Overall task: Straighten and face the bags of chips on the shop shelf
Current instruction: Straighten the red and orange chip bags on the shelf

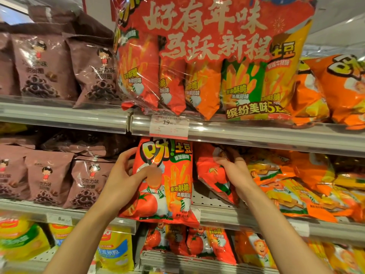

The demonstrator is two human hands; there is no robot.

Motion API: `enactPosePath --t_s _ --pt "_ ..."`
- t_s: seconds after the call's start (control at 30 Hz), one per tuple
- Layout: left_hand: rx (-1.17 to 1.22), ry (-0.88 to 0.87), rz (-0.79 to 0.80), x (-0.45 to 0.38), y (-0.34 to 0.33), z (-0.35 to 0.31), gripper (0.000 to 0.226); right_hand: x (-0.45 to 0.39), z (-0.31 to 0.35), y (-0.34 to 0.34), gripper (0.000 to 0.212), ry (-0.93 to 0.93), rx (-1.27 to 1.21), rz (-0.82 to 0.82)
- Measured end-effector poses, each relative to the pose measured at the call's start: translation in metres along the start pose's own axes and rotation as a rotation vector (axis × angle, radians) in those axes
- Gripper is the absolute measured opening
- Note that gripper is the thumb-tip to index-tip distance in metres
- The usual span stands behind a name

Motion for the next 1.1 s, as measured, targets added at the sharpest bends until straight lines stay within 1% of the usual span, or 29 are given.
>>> enactPosePath --t_s 0.03,0.1,0.2,0.23,0.3,0.37,0.43,0.5,0.57,0.7,0.8,0.87,0.97,1.1 --pt "-0.003 -0.001 -0.004 0.0 0.001 0.0 0.063 -0.003 0.0 -0.001 0.05 0.024 -0.01 -0.029" --pt "-0.006 -0.001 -0.011 0.001 0.001 0.0 0.063 -0.007 0.001 -0.008 0.052 0.108 0.135 -0.036" --pt "-0.008 0.002 -0.013 0.002 -0.002 -0.001 0.061 -0.006 0.003 -0.021 0.054 0.313 0.553 -0.054" --pt "-0.006 0.003 -0.014 0.002 -0.004 0.0 0.062 -0.005 -0.002 -0.025 0.059 0.336 0.683 -0.053" --pt "-0.013 0.002 -0.014 0.003 -0.007 -0.001 0.062 -0.004 -0.013 -0.028 0.07 0.325 0.811 -0.049" --pt "-0.02 0.005 -0.005 0.003 -0.009 -0.001 0.063 -0.004 -0.023 -0.026 0.084 0.26 0.794 -0.053" --pt "-0.012 0.011 0.004 0.002 -0.01 0.0 0.064 -0.008 -0.033 -0.025 0.1 0.158 0.814 -0.021" --pt "-0.007 0.016 0.009 0.001 -0.011 0.001 0.064 -0.01 -0.036 -0.026 0.105 0.114 0.856 0.004" --pt "-0.008 0.016 0.006 0.001 -0.011 0.001 0.063 -0.014 -0.039 -0.028 0.097 0.106 0.819 -0.013" --pt "0.006 0.015 0.008 0.0 -0.013 0.002 0.063 -0.014 -0.036 -0.035 0.076 0.187 0.63 -0.103" --pt "-0.002 0.011 0.01 0.001 -0.012 0.002 0.064 -0.019 -0.041 -0.042 0.085 0.173 0.681 -0.064" --pt "-0.016 0.006 0.008 0.002 -0.01 0.002 0.065 -0.021 -0.043 -0.043 0.084 0.14 0.664 -0.038" --pt "-0.012 0.0 -0.002 0.003 -0.008 0.002 0.065 -0.016 -0.033 -0.035 0.074 0.126 0.434 -0.083" --pt "-0.001 -0.006 -0.01 0.004 -0.01 0.003 0.066 0.003 -0.019 -0.029 0.066 0.062 0.195 -0.07"
Point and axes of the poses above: each hand's wrist, its own x-axis away from the middle knuckle, its own y-axis out of the back of the hand, z = x × y, the point moved 6 cm from there along -x, towards the middle knuckle, and after that the axes turned 10 degrees about y, right-handed, at the moved point
